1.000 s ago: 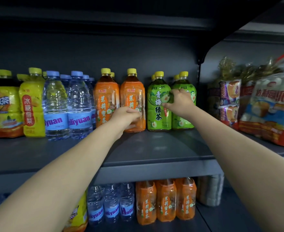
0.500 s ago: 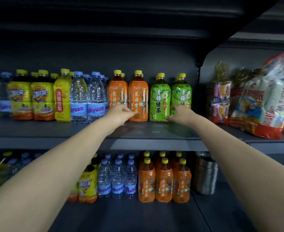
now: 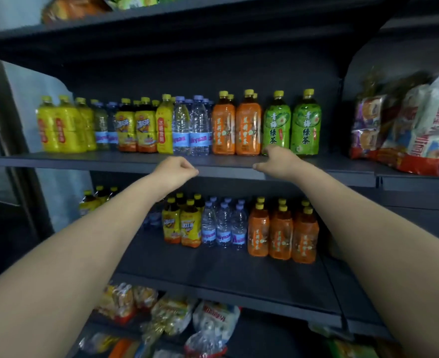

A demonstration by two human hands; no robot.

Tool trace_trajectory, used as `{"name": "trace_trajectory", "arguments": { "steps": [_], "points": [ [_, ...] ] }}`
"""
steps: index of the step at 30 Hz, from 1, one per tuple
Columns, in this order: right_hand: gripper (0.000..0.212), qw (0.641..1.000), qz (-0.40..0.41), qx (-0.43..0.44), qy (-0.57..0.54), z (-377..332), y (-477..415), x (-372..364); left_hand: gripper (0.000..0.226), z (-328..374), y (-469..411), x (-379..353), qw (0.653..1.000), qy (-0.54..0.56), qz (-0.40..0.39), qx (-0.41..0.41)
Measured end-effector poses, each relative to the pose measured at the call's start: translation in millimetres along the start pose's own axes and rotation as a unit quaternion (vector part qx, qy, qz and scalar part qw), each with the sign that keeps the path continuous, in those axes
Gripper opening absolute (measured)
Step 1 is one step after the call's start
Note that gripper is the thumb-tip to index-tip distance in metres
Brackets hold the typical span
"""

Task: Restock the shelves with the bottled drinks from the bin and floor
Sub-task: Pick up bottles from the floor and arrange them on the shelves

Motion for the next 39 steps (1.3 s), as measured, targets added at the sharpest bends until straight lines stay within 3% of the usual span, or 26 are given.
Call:
{"name": "trace_trajectory", "arguments": {
  "steps": [15,25,33,39],
  "points": [
    [0.055,0.990,-0.116,0.058,-0.053,-187.3,37.8,-133.3,0.022,-187.4,84.9,119.8,0.980,-0.187,0.005,0.072],
    [0.056,0.978,-0.173,0.110,-0.037,-323.8,68.5,-244.4,0.045,-318.8,134.2,175.7,0.913,-0.399,-0.020,0.086],
    [0.068,0.964,-0.234,0.124,-0.025,-362.9,80.8,-305.8,0.057,-384.9,149.2,179.8,0.884,-0.451,-0.030,0.119],
    [0.068,0.952,-0.280,0.126,-0.018,-361.7,80.5,-363.3,0.061,-425.8,143.2,157.1,0.881,-0.441,-0.059,0.161]
  ]
}}
Point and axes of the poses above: each hand's wrist, its own y-axis away from the middle knuckle, its own x-axis out of the back of the hand, z = x × y, the point moved 8 cm from there along -y, towards the middle knuckle, and after that the axes turned 10 degrees about x, right-handed, at the moved point
